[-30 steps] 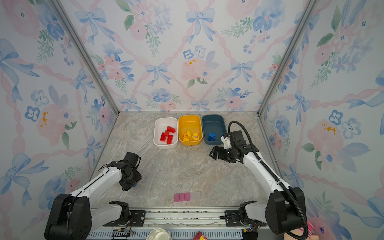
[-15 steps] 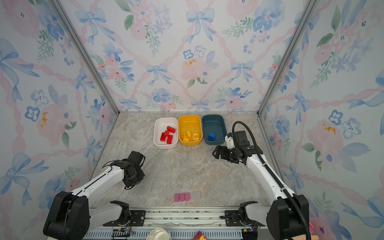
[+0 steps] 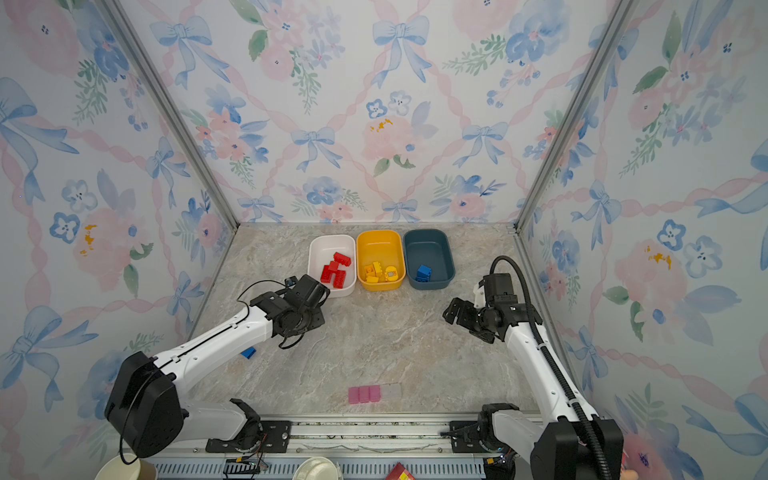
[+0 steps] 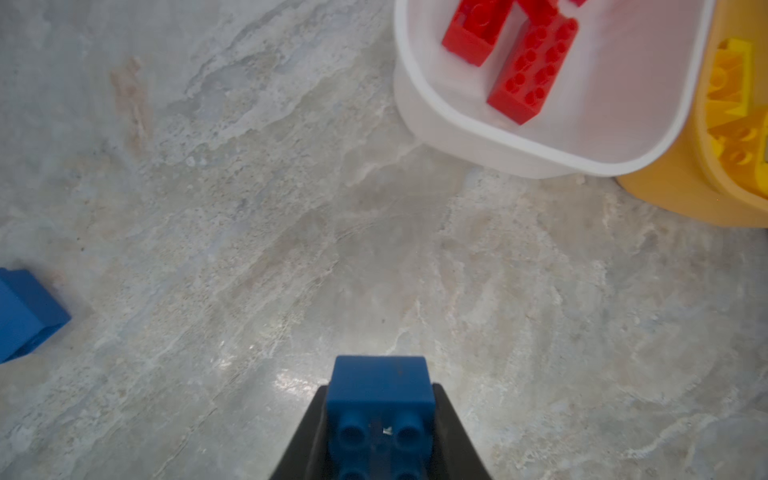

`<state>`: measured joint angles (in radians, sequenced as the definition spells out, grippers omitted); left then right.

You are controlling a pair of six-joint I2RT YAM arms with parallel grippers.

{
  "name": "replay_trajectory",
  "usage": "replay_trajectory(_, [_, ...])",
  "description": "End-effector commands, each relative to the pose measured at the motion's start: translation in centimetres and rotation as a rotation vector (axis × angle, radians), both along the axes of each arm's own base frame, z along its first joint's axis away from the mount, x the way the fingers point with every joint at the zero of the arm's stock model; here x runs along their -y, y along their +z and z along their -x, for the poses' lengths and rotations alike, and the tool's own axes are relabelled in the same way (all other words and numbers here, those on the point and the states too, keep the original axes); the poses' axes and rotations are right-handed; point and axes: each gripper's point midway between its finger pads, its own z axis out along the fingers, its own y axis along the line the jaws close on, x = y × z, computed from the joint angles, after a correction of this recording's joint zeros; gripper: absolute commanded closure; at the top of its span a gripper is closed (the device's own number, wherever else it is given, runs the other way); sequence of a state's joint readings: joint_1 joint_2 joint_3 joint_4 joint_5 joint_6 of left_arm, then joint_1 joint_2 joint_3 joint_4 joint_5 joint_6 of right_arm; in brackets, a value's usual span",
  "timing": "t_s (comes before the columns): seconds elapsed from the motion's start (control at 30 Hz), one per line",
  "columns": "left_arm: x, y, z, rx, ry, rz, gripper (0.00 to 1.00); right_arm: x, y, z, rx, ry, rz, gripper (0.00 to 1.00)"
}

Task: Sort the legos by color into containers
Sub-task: 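Carry the blue brick over the teal tub and release it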

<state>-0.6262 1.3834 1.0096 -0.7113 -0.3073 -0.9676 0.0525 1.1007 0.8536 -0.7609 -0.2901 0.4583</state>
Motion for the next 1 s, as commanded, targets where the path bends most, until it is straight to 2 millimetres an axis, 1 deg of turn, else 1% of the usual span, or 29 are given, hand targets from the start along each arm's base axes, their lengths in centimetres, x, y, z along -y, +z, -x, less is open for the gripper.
replay_trajectory(0.0, [2.8,2.0,-1.9,0.069,-0.104,-0.046,0.93,0.6,-0.3,0.8,-0.021,-0.043,0.005,0.03])
replay_trajectory(0.07, [5.3,2.9,-2.9,0.092,-0.175,-0.054,0.93,0.5,-0.3,0.8,-0.015,-0.046,0.000,0.03])
replay_trajectory(0.2, [9.8,3.9,-4.8,0.121,-0.284,-0.047,0.93,0.5,-0.2,0.8,-0.003,-0.048,-0.005,0.03])
replay_trajectory(0.33, [14.4,4.4,-6.8,0.139,-0.386,-0.034,0.93,0.4,-0.1,0.7,0.008,-0.044,-0.010,0.03])
replay_trajectory(0.47, [18.6,4.8,-9.5,0.175,-0.445,-0.004,0.93,0.3,-0.2,0.5,0.016,-0.042,-0.018,0.03])
replay_trajectory(0.6, [23.3,4.8,-12.3,0.213,-0.517,0.036,0.94,0.1,-0.1,0.4,0.024,-0.037,-0.028,0.03])
replay_trajectory(0.7, [26.3,4.7,-14.1,0.236,-0.553,0.073,0.95,0.1,0.2,0.3,0.032,-0.029,-0.023,0.03])
replay_trajectory(0.83, [30.0,4.0,-16.4,0.268,-0.617,0.119,0.95,-0.1,0.2,0.2,0.042,-0.034,-0.038,0.03])
replay_trajectory(0.87, [30.8,3.7,-17.0,0.278,-0.629,0.129,0.95,-0.2,0.1,0.1,0.043,-0.034,-0.042,0.03])
replay_trajectory(0.97, [32.5,2.4,-18.3,0.291,-0.652,0.154,0.95,-0.2,0.0,0.1,0.044,-0.036,-0.046,0.03])
